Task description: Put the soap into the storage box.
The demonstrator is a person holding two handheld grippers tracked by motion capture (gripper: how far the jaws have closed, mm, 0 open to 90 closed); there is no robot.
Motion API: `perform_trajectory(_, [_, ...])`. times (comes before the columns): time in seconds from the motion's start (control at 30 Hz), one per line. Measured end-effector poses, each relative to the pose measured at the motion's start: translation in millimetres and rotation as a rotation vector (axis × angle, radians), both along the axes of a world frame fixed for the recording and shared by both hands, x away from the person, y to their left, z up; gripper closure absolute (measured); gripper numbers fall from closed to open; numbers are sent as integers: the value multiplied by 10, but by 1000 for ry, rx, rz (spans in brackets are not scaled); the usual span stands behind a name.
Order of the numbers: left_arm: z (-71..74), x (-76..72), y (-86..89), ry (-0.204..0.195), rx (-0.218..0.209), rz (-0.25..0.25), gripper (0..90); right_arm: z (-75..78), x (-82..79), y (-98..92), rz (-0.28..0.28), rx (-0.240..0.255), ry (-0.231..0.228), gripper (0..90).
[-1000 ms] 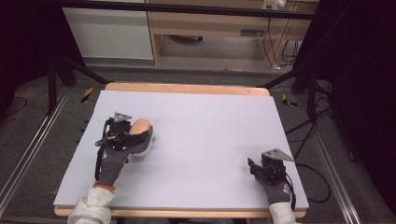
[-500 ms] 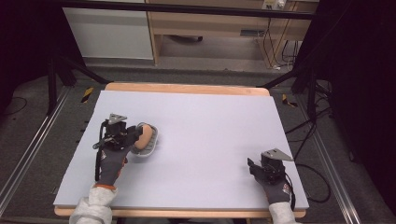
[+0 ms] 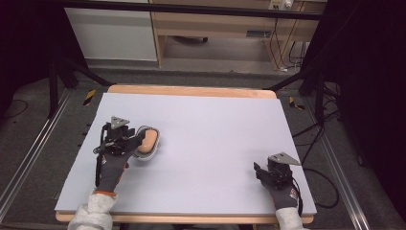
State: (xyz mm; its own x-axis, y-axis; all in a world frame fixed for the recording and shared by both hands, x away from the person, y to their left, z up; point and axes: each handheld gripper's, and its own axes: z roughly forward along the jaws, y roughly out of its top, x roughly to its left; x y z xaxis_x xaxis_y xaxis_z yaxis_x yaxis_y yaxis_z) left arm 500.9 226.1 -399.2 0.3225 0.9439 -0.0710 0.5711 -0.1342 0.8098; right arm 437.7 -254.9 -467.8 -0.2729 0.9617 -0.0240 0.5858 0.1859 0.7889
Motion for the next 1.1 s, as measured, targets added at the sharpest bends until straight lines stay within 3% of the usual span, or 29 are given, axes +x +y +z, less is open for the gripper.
perform_trajectory(0.23, [-7,-95,86,-15,-19,-5,446,2,0,0,0,3,-4,407])
perform_trajectory(0.4, [0,-226,253,-29,-65,-4,372,9,-6,-23,-6,18,-7,395])
perform_trajectory(0.6, [-80,-383,456,-24,-47,9,292,10,-11,-42,-16,30,-6,380])
perform_trajectory(0.8, [-282,-500,659,3,-52,23,258,-1,-15,-53,-16,34,-3,364])
perform_trajectory(1.03, [-455,-643,790,17,-20,17,236,-16,-22,-87,-25,26,2,345])
perform_trajectory(1.1, [-513,-672,812,38,-3,16,232,-20,-29,-100,-33,29,4,342])
